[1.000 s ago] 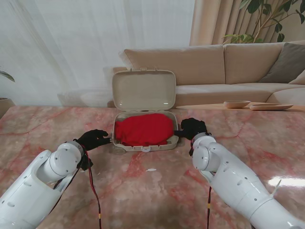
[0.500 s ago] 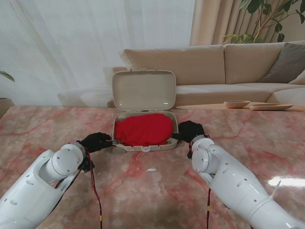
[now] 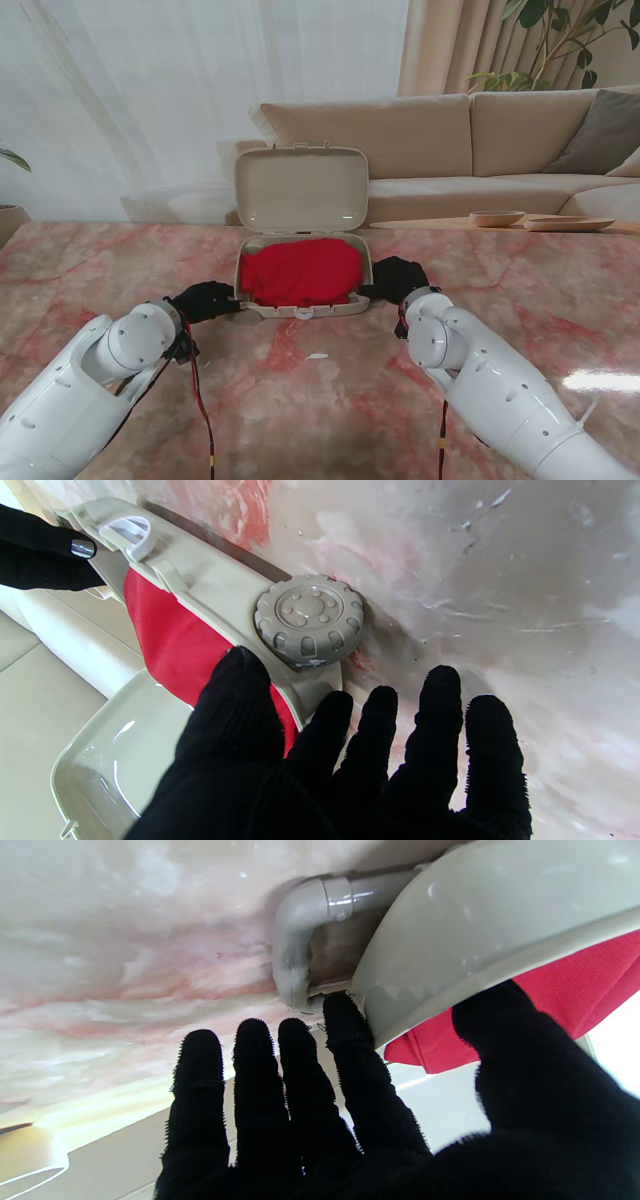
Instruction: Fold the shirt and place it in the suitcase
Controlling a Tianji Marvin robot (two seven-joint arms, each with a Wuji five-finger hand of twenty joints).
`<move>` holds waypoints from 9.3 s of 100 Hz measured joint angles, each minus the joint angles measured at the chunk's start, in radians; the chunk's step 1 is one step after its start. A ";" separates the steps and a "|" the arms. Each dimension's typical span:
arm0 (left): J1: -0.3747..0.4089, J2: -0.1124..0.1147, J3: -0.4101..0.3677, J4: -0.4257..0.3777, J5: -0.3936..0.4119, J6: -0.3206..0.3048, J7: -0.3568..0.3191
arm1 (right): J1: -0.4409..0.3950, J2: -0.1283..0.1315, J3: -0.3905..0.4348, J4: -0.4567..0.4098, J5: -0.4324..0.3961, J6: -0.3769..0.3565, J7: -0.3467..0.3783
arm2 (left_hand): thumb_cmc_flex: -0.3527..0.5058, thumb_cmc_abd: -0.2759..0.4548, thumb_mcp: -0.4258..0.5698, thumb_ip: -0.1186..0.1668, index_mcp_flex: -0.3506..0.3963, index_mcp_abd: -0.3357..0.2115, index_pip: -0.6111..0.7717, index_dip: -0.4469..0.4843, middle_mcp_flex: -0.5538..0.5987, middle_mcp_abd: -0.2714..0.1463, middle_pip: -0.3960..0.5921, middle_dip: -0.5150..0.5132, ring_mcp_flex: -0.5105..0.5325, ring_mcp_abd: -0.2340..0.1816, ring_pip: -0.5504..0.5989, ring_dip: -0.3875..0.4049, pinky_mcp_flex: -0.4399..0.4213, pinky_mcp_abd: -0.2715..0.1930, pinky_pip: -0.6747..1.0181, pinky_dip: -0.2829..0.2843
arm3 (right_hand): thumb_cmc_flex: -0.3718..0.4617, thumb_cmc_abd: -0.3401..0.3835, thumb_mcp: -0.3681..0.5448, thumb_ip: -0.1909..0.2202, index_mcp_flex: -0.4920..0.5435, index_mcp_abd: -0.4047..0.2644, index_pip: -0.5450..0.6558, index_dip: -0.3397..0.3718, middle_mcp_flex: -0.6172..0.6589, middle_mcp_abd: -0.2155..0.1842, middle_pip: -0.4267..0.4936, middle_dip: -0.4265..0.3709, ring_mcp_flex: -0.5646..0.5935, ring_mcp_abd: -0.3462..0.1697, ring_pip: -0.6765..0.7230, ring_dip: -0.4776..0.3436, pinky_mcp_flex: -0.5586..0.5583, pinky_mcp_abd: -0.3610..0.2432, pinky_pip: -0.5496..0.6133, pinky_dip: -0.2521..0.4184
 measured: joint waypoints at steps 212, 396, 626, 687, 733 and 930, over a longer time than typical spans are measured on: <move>0.329 0.040 -0.139 -0.291 0.166 -0.070 -0.096 | -0.480 0.086 0.321 -0.473 -0.064 -0.104 0.246 | 0.000 0.000 0.000 0.000 -0.021 0.022 -0.012 -0.002 -0.001 0.014 0.000 -0.002 -0.022 -0.015 0.014 0.024 0.000 0.000 -0.001 0.007 | 0.025 0.042 -0.081 0.010 0.016 0.049 0.029 -0.002 0.004 0.022 -0.051 0.000 0.000 0.027 -0.025 0.000 0.019 0.014 -0.005 0.001; 0.557 -0.035 -0.264 -0.538 0.140 -0.062 0.268 | -0.063 -0.046 0.238 -0.247 0.209 0.119 -0.116 | 0.000 0.000 0.000 0.000 -0.002 -0.070 0.026 0.021 -0.001 0.012 -0.015 -0.012 -0.002 -0.001 0.013 0.020 0.012 0.020 -0.001 0.008 | -0.007 -0.002 -0.104 0.010 -0.170 -0.031 -0.083 -0.021 -0.220 0.040 -0.005 0.109 -0.058 0.035 0.006 0.068 -0.011 0.042 0.014 0.035; 0.612 -0.068 -0.263 -0.519 0.132 0.002 0.401 | -0.061 -0.054 0.218 -0.165 0.258 -0.045 -0.087 | 0.000 0.000 0.000 0.000 -0.002 -0.083 0.026 0.021 0.000 0.012 -0.025 -0.013 -0.002 -0.001 0.001 0.020 0.010 0.024 -0.003 0.010 | 0.137 -0.138 0.079 0.015 -0.060 -0.158 0.385 -0.089 -0.132 0.033 0.038 0.046 -0.055 0.033 0.016 0.054 -0.009 0.040 0.002 0.050; 0.603 -0.071 -0.260 -0.504 0.123 0.004 0.413 | -0.164 -0.018 0.265 -0.260 0.152 -0.072 -0.046 | 0.000 0.000 0.000 0.000 -0.002 -0.083 0.026 0.021 0.000 0.012 -0.025 -0.013 -0.002 -0.001 0.001 0.020 0.000 0.027 -0.013 0.018 | 0.059 -0.106 0.076 0.015 -0.013 -0.090 0.079 -0.023 -0.121 0.029 0.003 0.033 -0.054 0.033 0.005 0.054 -0.005 0.041 0.002 0.051; 0.609 -0.072 -0.263 -0.501 0.121 0.005 0.418 | -0.225 -0.004 0.304 -0.312 0.119 -0.089 -0.015 | 0.000 0.000 0.000 0.000 -0.002 -0.083 0.026 0.021 0.000 0.012 -0.034 -0.013 -0.002 -0.001 0.001 0.020 0.000 0.032 -0.014 0.019 | 0.035 -0.105 0.050 0.015 -0.013 -0.081 0.054 -0.011 -0.118 0.029 -0.024 0.023 -0.054 0.033 -0.004 0.054 -0.001 0.041 -0.005 0.051; 0.547 -0.065 -0.319 -0.404 0.137 -0.058 0.379 | -0.431 0.041 0.413 -0.415 0.081 -0.116 0.140 | 0.000 0.000 0.000 0.000 -0.002 -0.096 0.027 0.022 0.000 0.004 -0.035 -0.013 -0.002 -0.001 -0.010 0.020 0.000 0.035 -0.025 0.019 | 0.024 -0.065 -0.054 0.015 -0.014 -0.066 0.004 -0.011 -0.108 0.028 -0.086 0.021 -0.054 0.034 -0.035 0.054 0.003 0.041 -0.019 0.060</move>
